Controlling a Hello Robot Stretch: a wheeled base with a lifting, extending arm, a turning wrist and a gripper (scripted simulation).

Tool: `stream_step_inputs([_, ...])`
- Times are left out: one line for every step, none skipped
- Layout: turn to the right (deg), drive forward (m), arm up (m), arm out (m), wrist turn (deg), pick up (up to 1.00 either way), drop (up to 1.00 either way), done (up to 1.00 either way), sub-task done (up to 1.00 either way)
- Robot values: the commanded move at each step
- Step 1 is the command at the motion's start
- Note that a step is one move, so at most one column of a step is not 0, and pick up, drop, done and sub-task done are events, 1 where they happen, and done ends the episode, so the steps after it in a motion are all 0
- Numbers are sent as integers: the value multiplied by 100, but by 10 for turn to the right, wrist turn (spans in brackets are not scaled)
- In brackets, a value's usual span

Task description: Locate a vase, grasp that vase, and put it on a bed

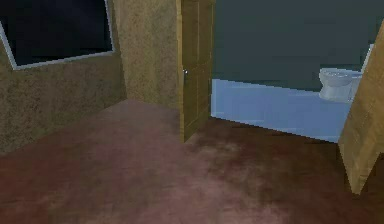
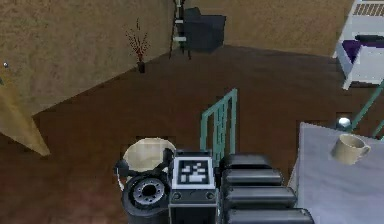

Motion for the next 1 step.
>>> stream_step_inputs([-60, 0, 0, 0, 0, 0, 0, 0, 0])
